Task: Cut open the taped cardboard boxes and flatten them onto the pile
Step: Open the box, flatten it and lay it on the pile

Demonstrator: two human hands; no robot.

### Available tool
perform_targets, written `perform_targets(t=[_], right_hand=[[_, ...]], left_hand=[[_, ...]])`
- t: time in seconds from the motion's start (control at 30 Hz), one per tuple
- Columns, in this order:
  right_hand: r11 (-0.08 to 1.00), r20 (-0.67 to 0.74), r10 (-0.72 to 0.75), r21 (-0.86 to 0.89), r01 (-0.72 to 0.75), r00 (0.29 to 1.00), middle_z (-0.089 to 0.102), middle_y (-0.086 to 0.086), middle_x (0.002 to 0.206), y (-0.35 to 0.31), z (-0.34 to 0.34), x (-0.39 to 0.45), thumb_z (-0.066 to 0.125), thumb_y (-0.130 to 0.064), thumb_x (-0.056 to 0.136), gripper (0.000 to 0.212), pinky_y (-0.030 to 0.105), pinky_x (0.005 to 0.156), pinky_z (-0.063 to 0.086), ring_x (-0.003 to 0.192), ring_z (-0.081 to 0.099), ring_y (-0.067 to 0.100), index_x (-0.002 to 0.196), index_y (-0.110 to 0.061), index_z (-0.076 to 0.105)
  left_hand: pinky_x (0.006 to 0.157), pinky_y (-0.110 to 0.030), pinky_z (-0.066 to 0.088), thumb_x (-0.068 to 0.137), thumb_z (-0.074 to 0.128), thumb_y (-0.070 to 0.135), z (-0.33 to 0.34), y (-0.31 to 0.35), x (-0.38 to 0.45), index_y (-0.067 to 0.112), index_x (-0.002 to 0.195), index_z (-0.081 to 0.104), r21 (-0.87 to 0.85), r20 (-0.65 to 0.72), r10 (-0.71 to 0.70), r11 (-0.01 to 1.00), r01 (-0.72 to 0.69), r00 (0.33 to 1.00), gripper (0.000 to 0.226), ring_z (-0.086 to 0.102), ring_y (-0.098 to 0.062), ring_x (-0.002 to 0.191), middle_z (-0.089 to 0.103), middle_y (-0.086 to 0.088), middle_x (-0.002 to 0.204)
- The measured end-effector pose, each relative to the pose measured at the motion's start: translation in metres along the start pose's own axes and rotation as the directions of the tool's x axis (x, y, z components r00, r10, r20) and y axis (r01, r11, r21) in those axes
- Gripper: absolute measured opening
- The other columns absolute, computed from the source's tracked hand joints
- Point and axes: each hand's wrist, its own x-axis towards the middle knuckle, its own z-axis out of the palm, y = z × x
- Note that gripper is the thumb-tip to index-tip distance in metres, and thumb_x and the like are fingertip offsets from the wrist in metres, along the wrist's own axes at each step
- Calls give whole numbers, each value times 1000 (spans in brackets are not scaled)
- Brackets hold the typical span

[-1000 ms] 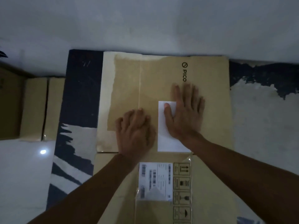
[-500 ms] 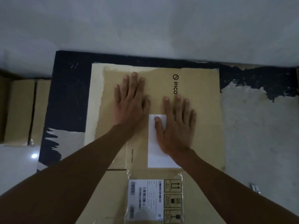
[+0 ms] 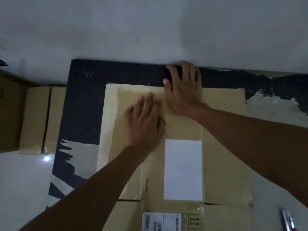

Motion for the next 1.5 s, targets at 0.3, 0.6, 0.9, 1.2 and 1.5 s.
perform_targets(t=[0.3,0.6,0.9,1.2,1.5], right_hand=[[998,89,26,-60,-21,996,27,15,152,-6,0,4,28,-42,99,52,56,117,16,141,24,36,148,-25,34],[983,159,185,-26,-183,970,-6,4,166,30,-12,-55,14,-58,101,61,48,122,-8,152,-9,27,157,-36,4],[982,162,190,-43,-186,968,-10,7,165,30,-7,-55,11,-56,101,60,55,120,-5,151,-12,30,157,-37,-4],[970,146,239,7,-243,960,-12,6,165,44,-16,-112,19,-60,100,67,51,122,-3,151,-13,29,158,-33,-1],[976,102,217,0,-218,971,-6,8,166,51,-13,-118,21,-59,100,66,53,122,-2,152,-9,31,158,-33,2]], left_hand=[[124,-46,-1,106,23,41,-1,-20,59,16,158,13,58,33,-81,995,79,996,59,-3,-22,154,4,0,167],[122,-52,-5,105,13,46,-2,-20,56,28,159,6,112,52,-98,990,92,994,57,-7,-22,153,-1,4,167],[121,-47,9,93,21,21,12,7,48,6,151,36,28,-18,100,995,-100,995,61,19,-27,151,28,-9,161],[123,-46,3,96,21,29,11,6,47,11,154,31,19,-13,94,995,-94,996,61,12,-22,153,22,-5,164],[124,-47,0,102,21,53,0,-35,-48,16,159,0,79,26,-50,996,48,998,71,-6,-25,154,-4,-6,167]])
